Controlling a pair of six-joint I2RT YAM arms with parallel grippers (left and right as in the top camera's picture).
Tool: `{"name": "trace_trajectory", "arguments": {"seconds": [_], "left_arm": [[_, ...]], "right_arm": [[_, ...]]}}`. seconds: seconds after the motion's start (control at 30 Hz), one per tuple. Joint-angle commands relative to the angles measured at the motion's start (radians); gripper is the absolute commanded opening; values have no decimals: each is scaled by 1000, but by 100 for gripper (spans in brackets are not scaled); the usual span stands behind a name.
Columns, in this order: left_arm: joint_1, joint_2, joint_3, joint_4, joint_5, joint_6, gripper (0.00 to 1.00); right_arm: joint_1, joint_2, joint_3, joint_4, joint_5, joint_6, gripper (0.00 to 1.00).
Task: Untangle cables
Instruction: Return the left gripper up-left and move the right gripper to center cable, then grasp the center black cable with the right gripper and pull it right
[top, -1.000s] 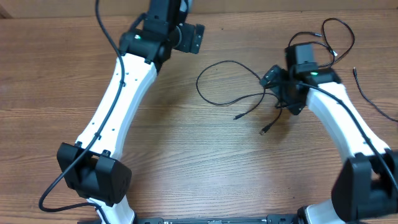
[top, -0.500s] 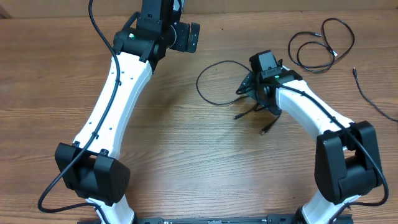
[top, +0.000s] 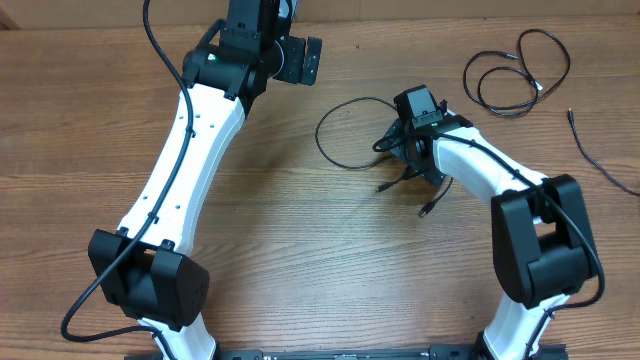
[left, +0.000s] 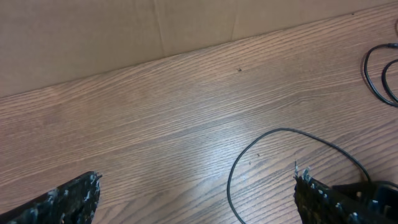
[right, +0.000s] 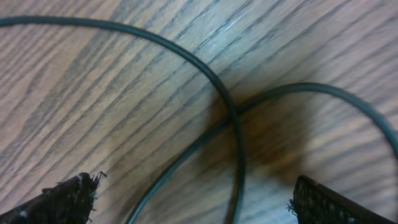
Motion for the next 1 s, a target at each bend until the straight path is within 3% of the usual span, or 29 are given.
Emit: {"name": "trace_trajectory", "arguments": {"seconds": [0.0, 0.17, 0.33, 0.4, 0.47, 0.53, 0.67, 0.97], "left_arm": [[5, -19, 16, 3, 11, -10, 99], [5, -19, 16, 3, 11, -10, 100], [3, -19, 16, 3, 11, -10, 99], [3, -19, 16, 3, 11, -10, 100], [3, -19, 16, 3, 11, -10, 99], [3, -19, 16, 3, 11, -10, 100], [3, -19, 16, 3, 11, -10, 100], [3, -19, 16, 3, 11, -10, 100]], "right_arm": [[14, 14, -2, 4, -11, 23, 100], [47, 59, -2, -12, 47, 22, 96], [72, 122, -3, -45, 37, 31, 73], [72, 137, -3, -57, 0, 33, 55], [68, 140, -3, -77, -33, 33, 25], [62, 140, -3, -99, -39, 33, 5], [33, 139, -3, -145, -32, 33, 4], [-225, 118, -2, -355, 59, 33, 4]]}}
